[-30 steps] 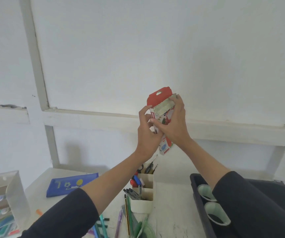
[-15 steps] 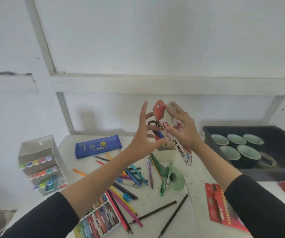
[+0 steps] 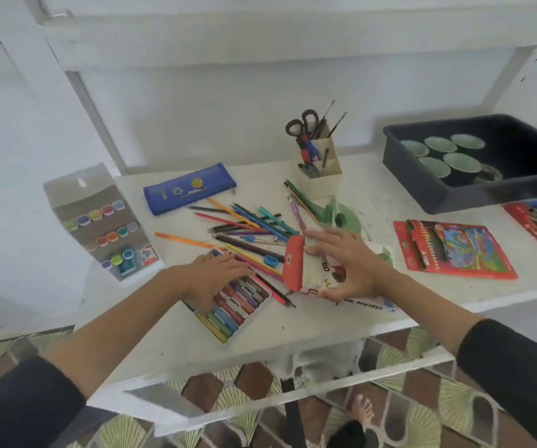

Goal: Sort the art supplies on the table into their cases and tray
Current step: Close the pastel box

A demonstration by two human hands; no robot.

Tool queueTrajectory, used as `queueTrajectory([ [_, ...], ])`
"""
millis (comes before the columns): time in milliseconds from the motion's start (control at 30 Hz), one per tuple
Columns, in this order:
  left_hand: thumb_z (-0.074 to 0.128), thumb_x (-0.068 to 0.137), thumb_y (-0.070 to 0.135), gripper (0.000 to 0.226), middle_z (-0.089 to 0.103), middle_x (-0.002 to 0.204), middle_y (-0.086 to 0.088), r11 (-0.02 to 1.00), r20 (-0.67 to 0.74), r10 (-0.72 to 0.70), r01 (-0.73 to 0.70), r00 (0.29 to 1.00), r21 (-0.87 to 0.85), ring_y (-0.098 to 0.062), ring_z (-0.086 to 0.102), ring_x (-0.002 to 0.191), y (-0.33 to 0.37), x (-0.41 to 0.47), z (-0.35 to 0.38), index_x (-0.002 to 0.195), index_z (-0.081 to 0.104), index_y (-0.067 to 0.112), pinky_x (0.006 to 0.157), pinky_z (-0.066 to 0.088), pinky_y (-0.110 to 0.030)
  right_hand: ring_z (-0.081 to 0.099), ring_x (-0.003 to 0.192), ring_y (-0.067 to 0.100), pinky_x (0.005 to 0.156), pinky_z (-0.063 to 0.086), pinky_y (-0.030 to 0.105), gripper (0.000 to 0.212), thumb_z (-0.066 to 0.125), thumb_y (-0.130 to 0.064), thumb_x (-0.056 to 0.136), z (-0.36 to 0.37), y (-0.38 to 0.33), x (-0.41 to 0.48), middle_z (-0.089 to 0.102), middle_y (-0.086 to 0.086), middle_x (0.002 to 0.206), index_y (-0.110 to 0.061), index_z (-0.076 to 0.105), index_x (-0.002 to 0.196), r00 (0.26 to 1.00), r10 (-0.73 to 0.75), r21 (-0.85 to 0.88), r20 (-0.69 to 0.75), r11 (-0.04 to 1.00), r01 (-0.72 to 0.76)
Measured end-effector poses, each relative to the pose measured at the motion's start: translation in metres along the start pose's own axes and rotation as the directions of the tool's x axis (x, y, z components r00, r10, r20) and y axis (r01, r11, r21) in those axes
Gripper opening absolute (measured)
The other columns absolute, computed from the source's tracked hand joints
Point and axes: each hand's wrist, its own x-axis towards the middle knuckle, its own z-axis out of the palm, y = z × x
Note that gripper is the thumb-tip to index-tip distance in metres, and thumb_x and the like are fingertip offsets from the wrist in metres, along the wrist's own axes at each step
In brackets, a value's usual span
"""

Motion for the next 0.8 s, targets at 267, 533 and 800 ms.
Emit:
queueTrajectory([
  [267, 0.083, 0.069, 0.032, 0.130, -0.024, 0.157, 0.005, 0.944, 0.008, 0.000, -0.003, 1.000, 0.329, -0.025, -0.028, 0.141, 0.004, 0.000, 0.019, 0.147, -0.021, 0.033, 0.110, -0.008, -0.062, 0.035, 0.132, 0.035, 0.100, 0.034, 0.053, 0.085, 0.052, -0.076, 0.063, 0.039, -0.036, -0.014, 0.031, 0.000, 0.151, -0.029, 0.040, 0.132, 0.970, -0.218, -0.172, 0.111, 0.957, 0.235],
  [533, 0.085, 0.058, 0.050, 0.135, 0.000, 0.158, -0.006, 0.984, -0.081, -0.009, 0.023, 0.997, 0.174, -0.026, -0.004, 0.146, 0.000, 0.002, 0.025, 0.151, -0.007, 0.021, 0.112, -0.008, -0.058, 0.035, 0.132, 0.035, 0.099, 0.033, 0.053, 0.086, 0.049, -0.079, 0.063, 0.048, -0.042, 0.000, 0.030, -0.001, 0.152, -0.027, 0.045, 0.131, 0.960, -0.229, -0.196, 0.162, 0.946, 0.259],
  [800, 0.084, 0.061, 0.049, 0.125, 0.007, 0.150, -0.002, 0.983, -0.234, -0.063, 0.020, 0.970, -0.182, -0.020, 0.009, 0.139, -0.020, -0.023, 0.044, 0.149, -0.002, 0.023, 0.116, 0.009, -0.034, 0.037, 0.129, 0.031, 0.097, 0.035, 0.052, 0.081, 0.053, -0.075, 0.059, 0.040, -0.045, 0.018, 0.037, 0.002, 0.144, -0.021, 0.050, 0.120, 0.968, -0.187, -0.219, 0.167, 0.950, 0.221],
])
